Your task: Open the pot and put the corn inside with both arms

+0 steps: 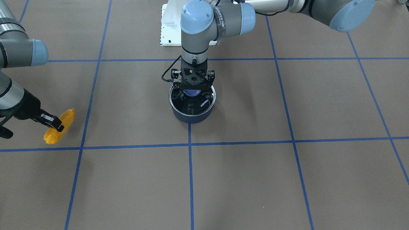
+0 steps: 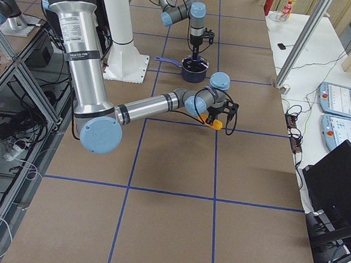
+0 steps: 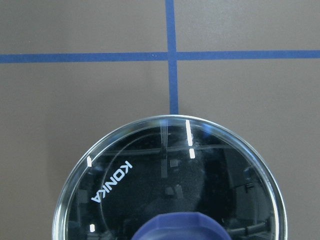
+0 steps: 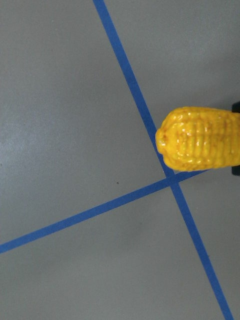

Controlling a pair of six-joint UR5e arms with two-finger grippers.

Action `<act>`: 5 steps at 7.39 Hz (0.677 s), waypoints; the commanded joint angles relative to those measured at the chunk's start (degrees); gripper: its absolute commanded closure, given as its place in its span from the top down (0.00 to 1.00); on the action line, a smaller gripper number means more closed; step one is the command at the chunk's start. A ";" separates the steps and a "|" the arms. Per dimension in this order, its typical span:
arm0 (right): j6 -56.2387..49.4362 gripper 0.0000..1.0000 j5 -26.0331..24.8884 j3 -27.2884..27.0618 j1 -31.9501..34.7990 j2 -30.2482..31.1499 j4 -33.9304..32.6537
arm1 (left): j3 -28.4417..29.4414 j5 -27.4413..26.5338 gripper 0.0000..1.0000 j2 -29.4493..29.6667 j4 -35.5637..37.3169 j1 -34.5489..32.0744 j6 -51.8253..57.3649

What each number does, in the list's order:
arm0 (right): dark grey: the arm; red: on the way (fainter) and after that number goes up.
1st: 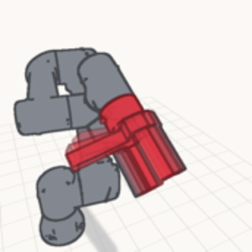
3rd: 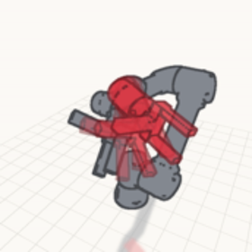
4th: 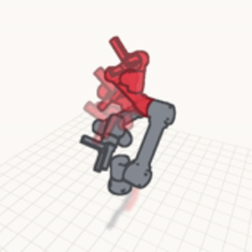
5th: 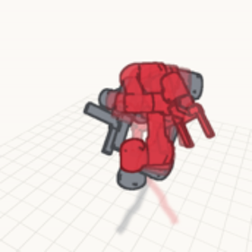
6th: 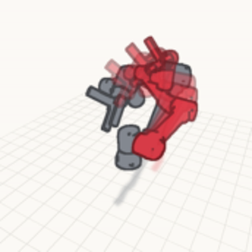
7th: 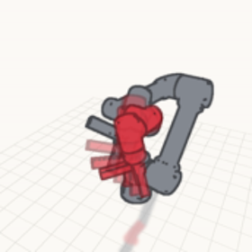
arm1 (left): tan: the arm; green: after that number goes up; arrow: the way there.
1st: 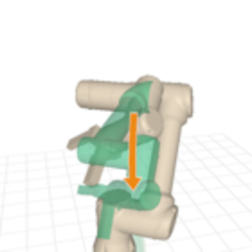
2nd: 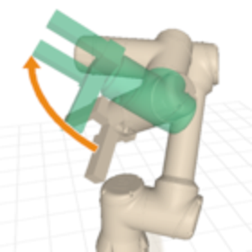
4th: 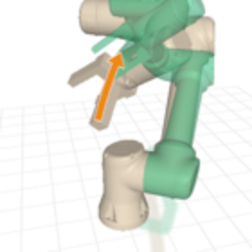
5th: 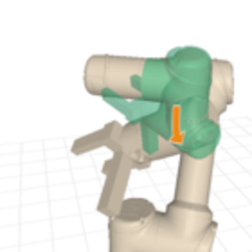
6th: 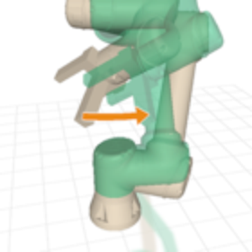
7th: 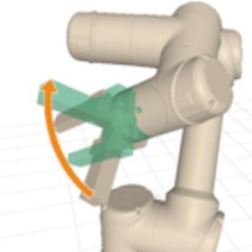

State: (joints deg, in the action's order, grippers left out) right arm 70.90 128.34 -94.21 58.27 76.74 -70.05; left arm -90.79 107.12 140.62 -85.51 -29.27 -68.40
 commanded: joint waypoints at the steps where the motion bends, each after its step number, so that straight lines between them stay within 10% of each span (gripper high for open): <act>1: 0.56 0.31 0.07 -0.53 0.00 -0.10 -0.17 | -1.22 0.01 0.60 0.09 0.08 -0.09 0.10; 5: 2.84 0.32 1.48 -3.51 0.79 -5.36 -7.61 | -13.58 3.26 0.60 -9.18 1.48 -5.87 9.21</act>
State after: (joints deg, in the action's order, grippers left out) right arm 72.69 129.64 -96.00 59.02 73.42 -74.14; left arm -99.23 109.21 136.44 -84.16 -32.96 -63.29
